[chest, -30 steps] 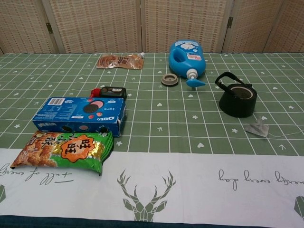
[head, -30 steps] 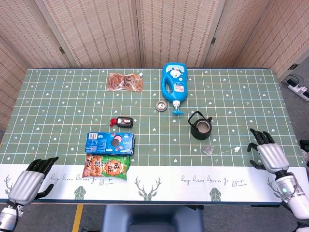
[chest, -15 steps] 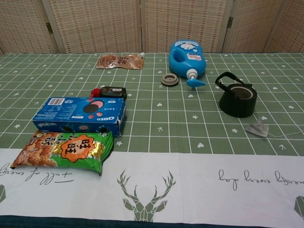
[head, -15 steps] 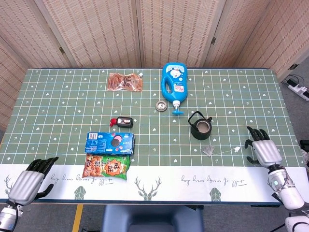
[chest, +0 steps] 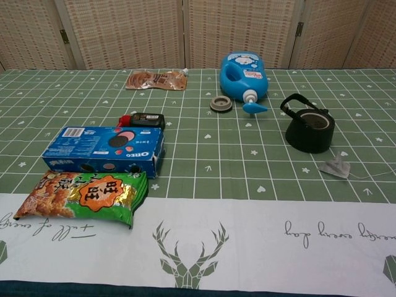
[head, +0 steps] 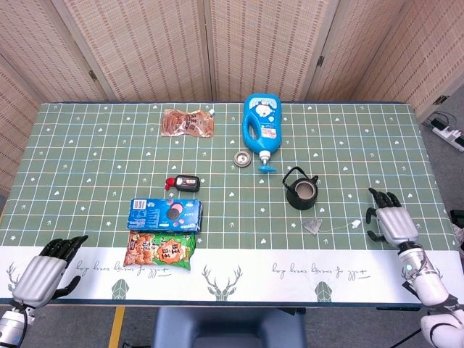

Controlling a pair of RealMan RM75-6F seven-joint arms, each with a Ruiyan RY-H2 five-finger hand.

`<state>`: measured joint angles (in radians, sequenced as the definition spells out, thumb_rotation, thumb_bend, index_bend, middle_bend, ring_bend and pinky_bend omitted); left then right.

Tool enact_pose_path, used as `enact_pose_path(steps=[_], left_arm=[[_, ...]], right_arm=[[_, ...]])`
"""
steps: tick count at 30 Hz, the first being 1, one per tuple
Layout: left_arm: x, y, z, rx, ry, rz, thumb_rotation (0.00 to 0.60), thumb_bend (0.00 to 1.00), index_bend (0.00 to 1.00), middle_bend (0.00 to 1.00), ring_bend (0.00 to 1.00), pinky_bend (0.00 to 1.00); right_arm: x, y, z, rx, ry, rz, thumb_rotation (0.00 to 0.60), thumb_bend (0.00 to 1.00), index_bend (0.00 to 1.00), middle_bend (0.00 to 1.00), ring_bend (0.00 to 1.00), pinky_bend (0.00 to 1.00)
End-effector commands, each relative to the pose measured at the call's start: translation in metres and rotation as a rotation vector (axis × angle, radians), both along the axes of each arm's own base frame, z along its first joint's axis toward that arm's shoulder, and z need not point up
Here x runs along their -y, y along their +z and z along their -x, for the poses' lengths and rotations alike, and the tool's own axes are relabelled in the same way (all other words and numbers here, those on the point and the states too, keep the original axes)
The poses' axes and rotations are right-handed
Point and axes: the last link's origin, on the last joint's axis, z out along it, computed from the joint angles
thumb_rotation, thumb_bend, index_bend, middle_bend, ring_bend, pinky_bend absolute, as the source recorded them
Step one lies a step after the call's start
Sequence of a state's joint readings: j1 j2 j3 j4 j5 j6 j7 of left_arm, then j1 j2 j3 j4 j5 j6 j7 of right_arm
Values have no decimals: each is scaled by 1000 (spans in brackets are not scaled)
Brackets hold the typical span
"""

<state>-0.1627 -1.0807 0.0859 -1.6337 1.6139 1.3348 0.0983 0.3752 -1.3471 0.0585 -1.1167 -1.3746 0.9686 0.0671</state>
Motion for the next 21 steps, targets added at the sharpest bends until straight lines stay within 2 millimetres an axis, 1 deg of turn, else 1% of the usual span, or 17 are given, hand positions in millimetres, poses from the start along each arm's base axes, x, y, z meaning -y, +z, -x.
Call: enact_pose_path(steps=[1, 8, 13, 16, 21], left_arm=[[0, 0, 0, 0, 1, -1, 600, 328, 0, 98, 136, 133], [-1, 1, 0, 6, 3, -2, 600, 329, 0, 98, 136, 133], [-1, 2, 1, 10, 4, -2, 600, 329, 0, 98, 136, 133], [-2, 3, 1, 15, 4, -5, 600, 328, 0, 98, 136, 133], [-1, 4, 0, 18, 2, -5, 600, 328, 0, 98, 136, 132]], right_arm=[[2, -2, 1, -3, -6, -4, 600, 324, 515, 0, 0, 0], [15, -10, 1, -6, -31, -12, 600, 325, 511, 0, 0, 0], [22, -18, -2, -9, -34, -31, 600, 325, 459, 0, 0, 0], [23, -21, -4, -7, -29, -36, 600, 324, 435, 0, 0, 0], [23, -25, -5, -7, -35, -50, 600, 324, 422, 0, 0, 0]])
